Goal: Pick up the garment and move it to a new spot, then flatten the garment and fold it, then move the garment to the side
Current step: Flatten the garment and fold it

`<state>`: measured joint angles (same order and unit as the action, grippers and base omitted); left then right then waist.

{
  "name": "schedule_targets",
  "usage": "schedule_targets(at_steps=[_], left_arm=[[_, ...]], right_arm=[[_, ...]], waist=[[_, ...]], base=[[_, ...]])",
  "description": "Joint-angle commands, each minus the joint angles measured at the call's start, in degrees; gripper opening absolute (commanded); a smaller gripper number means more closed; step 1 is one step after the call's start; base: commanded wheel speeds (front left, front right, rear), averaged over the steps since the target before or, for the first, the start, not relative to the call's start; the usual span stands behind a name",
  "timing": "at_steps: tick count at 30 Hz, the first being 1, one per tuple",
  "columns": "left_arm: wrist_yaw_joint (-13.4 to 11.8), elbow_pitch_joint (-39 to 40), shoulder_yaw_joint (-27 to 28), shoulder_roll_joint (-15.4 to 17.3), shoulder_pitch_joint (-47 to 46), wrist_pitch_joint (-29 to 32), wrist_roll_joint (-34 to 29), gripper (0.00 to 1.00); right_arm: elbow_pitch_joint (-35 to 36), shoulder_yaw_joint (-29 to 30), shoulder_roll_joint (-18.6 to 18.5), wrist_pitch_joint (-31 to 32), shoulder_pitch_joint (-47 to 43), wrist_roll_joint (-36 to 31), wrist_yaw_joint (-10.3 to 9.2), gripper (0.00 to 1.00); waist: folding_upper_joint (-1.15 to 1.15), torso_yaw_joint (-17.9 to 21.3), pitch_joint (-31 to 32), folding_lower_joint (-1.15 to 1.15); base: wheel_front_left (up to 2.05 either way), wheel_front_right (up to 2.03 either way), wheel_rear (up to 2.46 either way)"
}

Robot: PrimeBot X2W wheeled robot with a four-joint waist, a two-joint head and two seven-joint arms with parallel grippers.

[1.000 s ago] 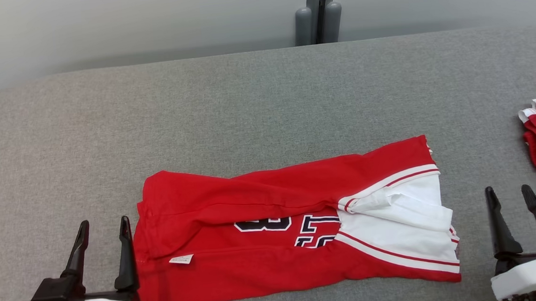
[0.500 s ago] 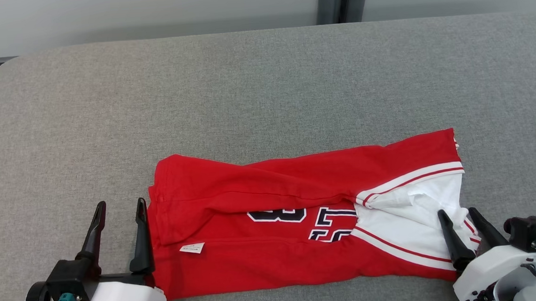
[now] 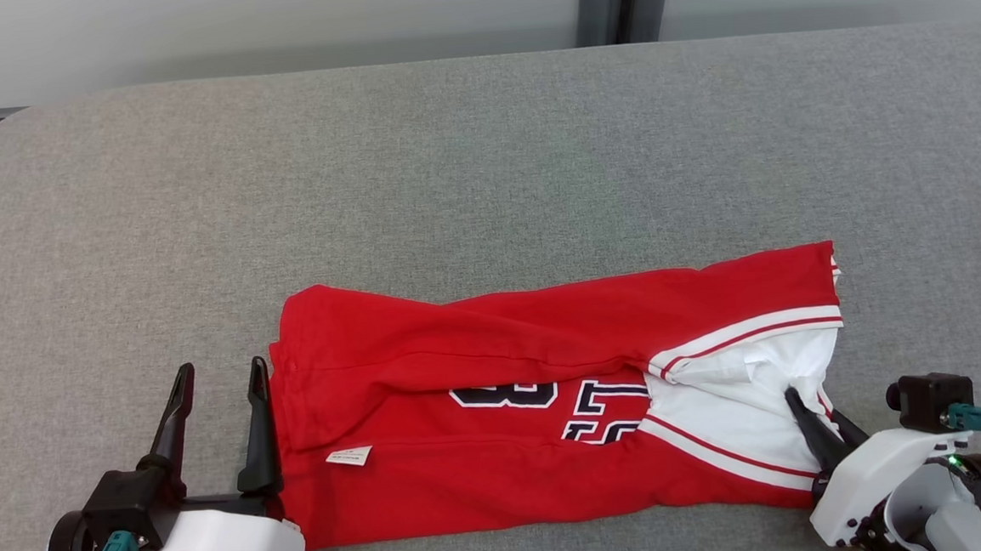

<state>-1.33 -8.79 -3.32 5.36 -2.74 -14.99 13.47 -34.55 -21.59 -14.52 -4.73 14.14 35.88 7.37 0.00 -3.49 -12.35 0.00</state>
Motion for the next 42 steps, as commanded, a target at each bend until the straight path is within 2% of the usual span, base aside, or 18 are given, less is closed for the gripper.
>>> schedule_targets(at_steps=[1, 5, 11, 21, 27, 33, 38, 42], left_arm=[[0.24, 0.03, 0.35, 0.15, -0.72, -0.23, -0.53, 1.00], [0.41, 0.06, 0.85, 0.12, -0.88, -0.23, -0.87, 1.00], [0.72, 0.25, 1.46, -0.15, -0.92, -0.23, -1.11, 1.00], [1.32, -0.08, 2.18, -0.56, -0.99, -0.23, -1.61, 1.00], [1.80, -0.19, 2.57, -0.80, -0.74, -0.23, -1.87, 1.00], [2.21, -0.43, 2.99, -0.93, 0.19, -0.23, -2.09, 1.00], [2.67, -0.78, 2.82, -1.09, 0.09, -0.23, -2.21, 1.00], [2.89, -1.01, 2.63, -1.25, -0.15, -0.23, -2.21, 1.00]], right_arm=[[-2.05, -2.88, 1.17, 3.75, -2.49, 1.48, 0.19, 0.00], [-0.37, -3.16, -1.69, 4.38, -0.93, 4.49, 0.11, 0.00], [0.98, -2.01, -6.40, 2.10, -1.21, 6.87, -0.16, 0.00], [4.16, -0.43, -9.72, -0.77, -1.85, 9.14, -0.07, 0.00], [9.69, -0.09, -12.06, -0.04, -1.83, 7.84, 0.08, 0.00], [22.26, 1.00, -12.03, 5.92, -0.99, 2.47, 0.13, 0.00], [32.46, -0.11, -8.98, 12.60, 0.22, -1.45, 0.13, 0.00], [35.68, -3.06, -6.22, 15.61, 1.67, -2.53, 0.13, 0.00]], waist=[[0.00, 0.17, -0.01, 0.00], [0.00, 0.69, -0.10, 0.00], [0.00, 1.38, -0.25, 0.00], [0.00, 2.20, 0.21, 0.00], [0.00, 2.39, 0.85, 0.00], [0.00, 2.50, 2.21, 0.00], [0.00, 1.69, 3.10, 0.00], [0.00, 0.91, 3.42, 0.00]], base=[[0.00, 0.00, 0.00], [0.00, 0.00, 0.00], [0.00, 0.00, 0.00], [0.00, 0.00, 0.00], [0.00, 0.00, 0.00], [0.00, 0.00, 0.00], [0.00, 0.00, 0.00], [0.00, 0.00, 0.00]])
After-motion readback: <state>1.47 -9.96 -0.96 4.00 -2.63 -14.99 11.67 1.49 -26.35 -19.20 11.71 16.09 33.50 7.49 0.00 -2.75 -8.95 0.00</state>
